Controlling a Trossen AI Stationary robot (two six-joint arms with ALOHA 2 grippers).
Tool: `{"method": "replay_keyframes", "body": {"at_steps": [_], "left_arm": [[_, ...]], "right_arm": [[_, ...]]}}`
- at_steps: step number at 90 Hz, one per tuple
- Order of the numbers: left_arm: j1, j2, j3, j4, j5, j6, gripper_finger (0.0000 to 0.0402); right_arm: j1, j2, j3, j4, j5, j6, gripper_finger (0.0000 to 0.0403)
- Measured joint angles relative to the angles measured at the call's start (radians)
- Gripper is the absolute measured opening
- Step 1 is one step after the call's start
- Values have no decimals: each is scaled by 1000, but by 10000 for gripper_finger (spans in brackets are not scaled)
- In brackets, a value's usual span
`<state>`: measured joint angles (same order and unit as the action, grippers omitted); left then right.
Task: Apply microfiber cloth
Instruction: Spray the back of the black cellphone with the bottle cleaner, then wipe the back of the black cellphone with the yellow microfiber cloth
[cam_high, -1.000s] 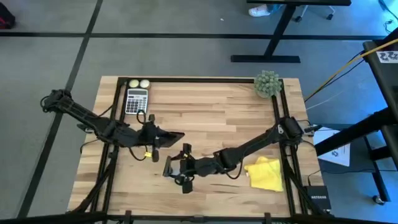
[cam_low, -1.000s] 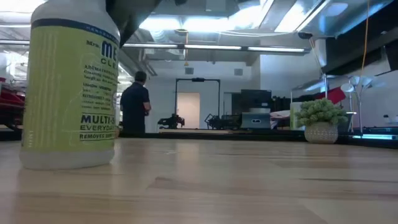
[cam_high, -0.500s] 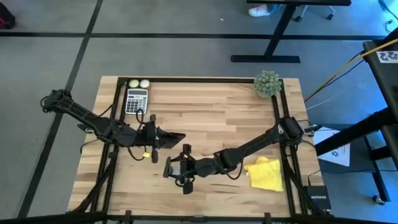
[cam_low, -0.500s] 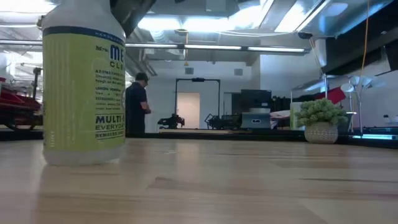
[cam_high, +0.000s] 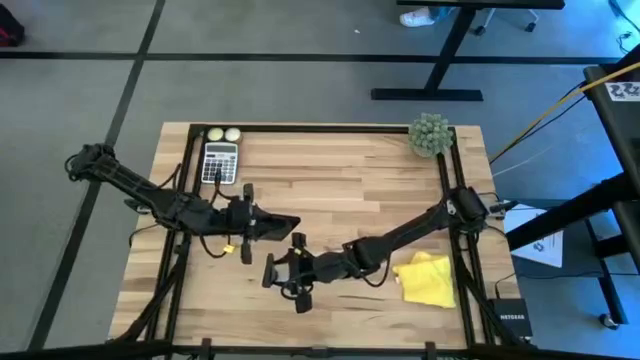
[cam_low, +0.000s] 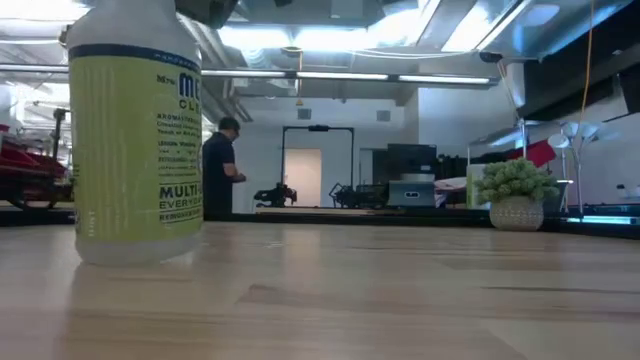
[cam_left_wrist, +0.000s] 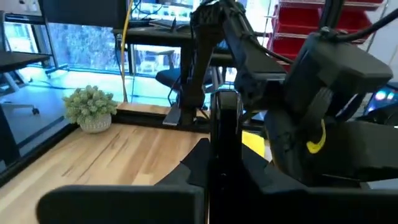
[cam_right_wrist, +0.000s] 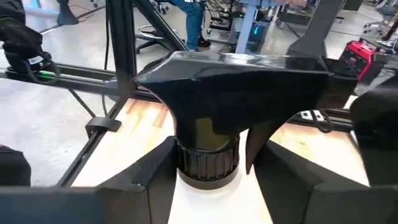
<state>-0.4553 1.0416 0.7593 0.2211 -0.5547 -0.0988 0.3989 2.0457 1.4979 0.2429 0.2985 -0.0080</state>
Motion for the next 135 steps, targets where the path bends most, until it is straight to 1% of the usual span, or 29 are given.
{"method": "replay_keyframes", "body": {"at_steps": [12,30,39,48,58,67,72,83,91,105,118,135], "left_arm": [[0,0,0,0,-2,1,15],[2,-11,0,0,-13,3,15],[9,-21,0,0,-26,8,15],[20,-33,0,0,-33,21,15],[39,-36,0,16,-33,22,15],[70,-25,0,43,-22,22,15],[96,-8,0,83,25,23,15],[168,80,0,237,180,25,15],[214,166,9,311,246,28,15],[252,327,67,378,304,19,15],[251,473,128,402,317,-10,15],[262,631,196,481,346,-57,15]], "right_arm": [[0,-5,0,-14,5,-24,232],[-1,-66,-2,-120,5,-52,309],[0,-121,-2,-212,7,-52,333],[0,-177,-2,-358,26,-49,345],[0,-247,-2,-524,36,-13,347],[0,-320,-1,-704,31,82,342],[0,-354,0,-827,24,154,338],[14,-390,-4,-1120,24,346,327],[41,-393,-38,-1272,33,479,318],[120,-392,-129,-1397,-6,683,302],[194,-392,-208,-1445,-68,839,288],[303,-393,-307,-1486,-172,1027,273]]}}
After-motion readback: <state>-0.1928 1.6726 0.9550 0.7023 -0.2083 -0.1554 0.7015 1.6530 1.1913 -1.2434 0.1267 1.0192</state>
